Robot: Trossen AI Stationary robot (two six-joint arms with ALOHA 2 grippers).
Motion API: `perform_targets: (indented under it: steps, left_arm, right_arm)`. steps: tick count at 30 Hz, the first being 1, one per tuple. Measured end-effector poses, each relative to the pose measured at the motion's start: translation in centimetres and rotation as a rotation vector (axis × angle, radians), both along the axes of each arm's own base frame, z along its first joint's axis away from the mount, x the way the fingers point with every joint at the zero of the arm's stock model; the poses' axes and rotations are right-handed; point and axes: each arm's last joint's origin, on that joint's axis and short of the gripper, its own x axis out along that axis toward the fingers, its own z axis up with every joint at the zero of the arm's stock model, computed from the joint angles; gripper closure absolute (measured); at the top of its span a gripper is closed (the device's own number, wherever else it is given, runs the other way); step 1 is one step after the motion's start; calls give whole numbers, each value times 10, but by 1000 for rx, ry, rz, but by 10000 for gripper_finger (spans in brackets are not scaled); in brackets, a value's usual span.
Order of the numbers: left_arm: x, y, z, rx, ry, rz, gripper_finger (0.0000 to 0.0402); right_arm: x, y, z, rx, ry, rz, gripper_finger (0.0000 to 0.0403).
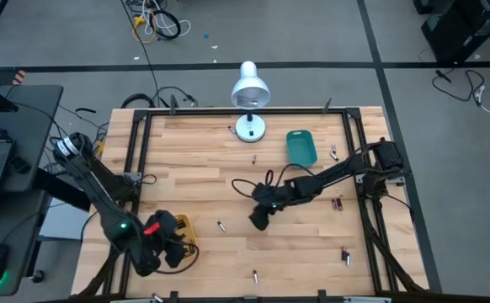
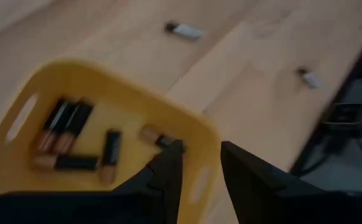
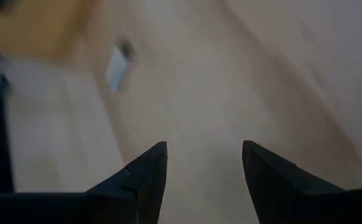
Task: Sort batteries
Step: Put the top golden battery into the yellow bin
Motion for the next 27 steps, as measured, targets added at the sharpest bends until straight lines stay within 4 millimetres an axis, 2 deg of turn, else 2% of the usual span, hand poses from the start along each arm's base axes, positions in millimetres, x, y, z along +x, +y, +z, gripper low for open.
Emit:
perform_targets:
  steps: [3, 8, 12, 15, 20, 27]
  left_arm:
    - [5, 0, 17, 41, -73, -39, 276]
    - [16, 5, 42, 153, -200, -41, 276]
    - [25, 11, 56, 211, -232, -52, 275]
    - [29, 13, 61, 218, -236, -64, 275]
    - [30, 13, 61, 225, -239, -69, 275]
    - [31, 13, 62, 242, -259, -59, 275]
  right_arm:
    - [-15, -3, 8, 11, 171, 37, 215]
    - [-43, -7, 45, -54, 396, 5, 236]
    - [-81, -6, 73, -141, 612, -2, 256]
    - [-111, -2, 85, -208, 755, -31, 270]
    - [-153, 0, 86, -282, 889, -193, 294]
    - [-190, -6, 66, -72, 879, -402, 318]
